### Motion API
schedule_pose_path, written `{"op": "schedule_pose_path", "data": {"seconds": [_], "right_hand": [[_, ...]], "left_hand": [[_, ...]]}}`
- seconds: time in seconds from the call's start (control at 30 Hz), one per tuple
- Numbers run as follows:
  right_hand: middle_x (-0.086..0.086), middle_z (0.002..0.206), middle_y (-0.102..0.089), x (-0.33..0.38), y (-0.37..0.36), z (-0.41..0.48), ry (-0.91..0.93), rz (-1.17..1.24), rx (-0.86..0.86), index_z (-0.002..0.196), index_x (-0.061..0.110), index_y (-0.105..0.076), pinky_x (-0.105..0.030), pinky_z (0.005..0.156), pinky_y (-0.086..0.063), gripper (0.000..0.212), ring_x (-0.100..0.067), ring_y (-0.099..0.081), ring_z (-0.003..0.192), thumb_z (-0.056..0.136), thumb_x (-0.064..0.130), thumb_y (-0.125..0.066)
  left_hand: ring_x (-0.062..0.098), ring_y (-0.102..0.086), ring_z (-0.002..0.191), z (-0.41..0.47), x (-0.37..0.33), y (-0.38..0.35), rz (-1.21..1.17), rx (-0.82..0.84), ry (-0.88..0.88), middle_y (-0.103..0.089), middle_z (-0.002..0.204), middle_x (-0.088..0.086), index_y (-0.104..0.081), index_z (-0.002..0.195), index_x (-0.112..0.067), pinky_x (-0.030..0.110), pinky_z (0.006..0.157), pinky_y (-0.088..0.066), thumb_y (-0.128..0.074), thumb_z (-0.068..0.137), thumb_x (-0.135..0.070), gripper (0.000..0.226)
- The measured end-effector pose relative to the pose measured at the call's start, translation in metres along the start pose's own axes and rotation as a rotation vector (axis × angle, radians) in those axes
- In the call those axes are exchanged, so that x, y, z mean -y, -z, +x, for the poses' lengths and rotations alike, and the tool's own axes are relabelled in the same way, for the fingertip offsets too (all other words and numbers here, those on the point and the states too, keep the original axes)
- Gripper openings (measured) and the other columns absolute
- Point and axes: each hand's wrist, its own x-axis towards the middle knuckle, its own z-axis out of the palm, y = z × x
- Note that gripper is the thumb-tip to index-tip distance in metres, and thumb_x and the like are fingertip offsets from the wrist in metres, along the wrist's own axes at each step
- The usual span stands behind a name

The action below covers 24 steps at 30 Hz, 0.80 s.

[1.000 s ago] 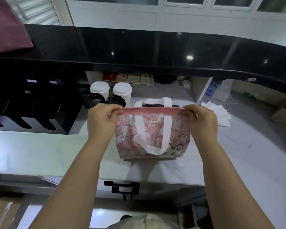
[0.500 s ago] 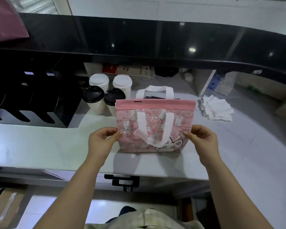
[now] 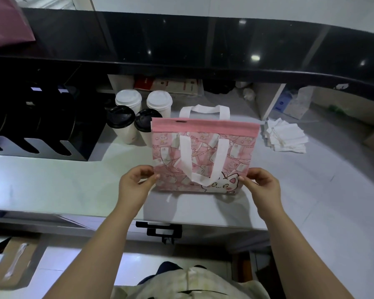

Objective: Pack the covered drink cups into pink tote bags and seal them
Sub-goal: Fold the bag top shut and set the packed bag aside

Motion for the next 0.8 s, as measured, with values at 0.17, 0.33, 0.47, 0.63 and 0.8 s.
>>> {"op": "schedule_pose_path", "data": {"seconds": [0.17, 0.33, 0.47, 0.63, 0.8], "right_hand": [[-0.007, 0.085, -0.074, -0.007, 0.003, -0.001, -0.018, -0.003, 0.017, 0.079, 0.016, -0.074, -0.025, 0.07, -0.056, 0.019, -0.019, -0.07, 0.081, 0.074, -0.002, -0.078], [-0.002, 0.085, -0.074, -0.021, 0.006, -0.009, -0.036, -0.021, -0.014, 0.083, 0.009, -0.071, -0.02, 0.069, -0.054, 0.018, -0.012, -0.069, 0.078, 0.074, -0.004, -0.077], [-0.001, 0.084, -0.073, -0.018, 0.0, -0.008, -0.027, 0.034, -0.087, 0.081, 0.014, -0.07, -0.024, 0.074, -0.056, 0.019, -0.014, -0.068, 0.083, 0.078, -0.004, -0.074], [0.001, 0.082, -0.071, -0.001, -0.007, -0.006, -0.015, 0.143, -0.117, 0.077, 0.022, -0.07, -0.026, 0.074, -0.053, 0.027, -0.017, -0.064, 0.084, 0.082, -0.005, -0.069], [-0.003, 0.085, -0.072, 0.021, -0.009, -0.018, 0.002, 0.236, -0.198, 0.082, 0.019, -0.07, -0.031, 0.073, -0.054, 0.022, -0.021, -0.065, 0.084, 0.084, -0.003, -0.068]], "left_hand": [[0.001, -0.064, 0.076, -0.003, 0.004, 0.0, 0.04, 0.006, 0.017, -0.071, 0.077, -0.011, -0.07, 0.082, -0.022, 0.012, 0.067, -0.052, -0.079, 0.078, -0.004, 0.021], [0.011, -0.068, 0.083, -0.015, 0.019, -0.001, -0.01, -0.042, 0.11, -0.075, 0.082, -0.008, -0.073, 0.086, -0.02, 0.014, 0.073, -0.052, -0.08, 0.078, -0.007, 0.016], [0.026, -0.07, 0.088, -0.023, 0.019, -0.007, -0.126, -0.097, 0.151, -0.075, 0.089, 0.011, -0.073, 0.086, -0.02, 0.039, 0.085, -0.056, -0.073, 0.085, -0.004, 0.016], [0.028, -0.067, 0.088, -0.027, 0.008, -0.014, -0.133, -0.135, 0.067, -0.071, 0.095, 0.012, -0.071, 0.088, -0.029, 0.041, 0.081, -0.057, -0.067, 0.091, -0.006, 0.023], [0.017, -0.067, 0.088, -0.029, -0.008, -0.021, -0.175, -0.075, 0.053, -0.07, 0.094, 0.003, -0.067, 0.092, -0.026, 0.035, 0.076, -0.06, -0.063, 0.094, -0.007, 0.019]]}}
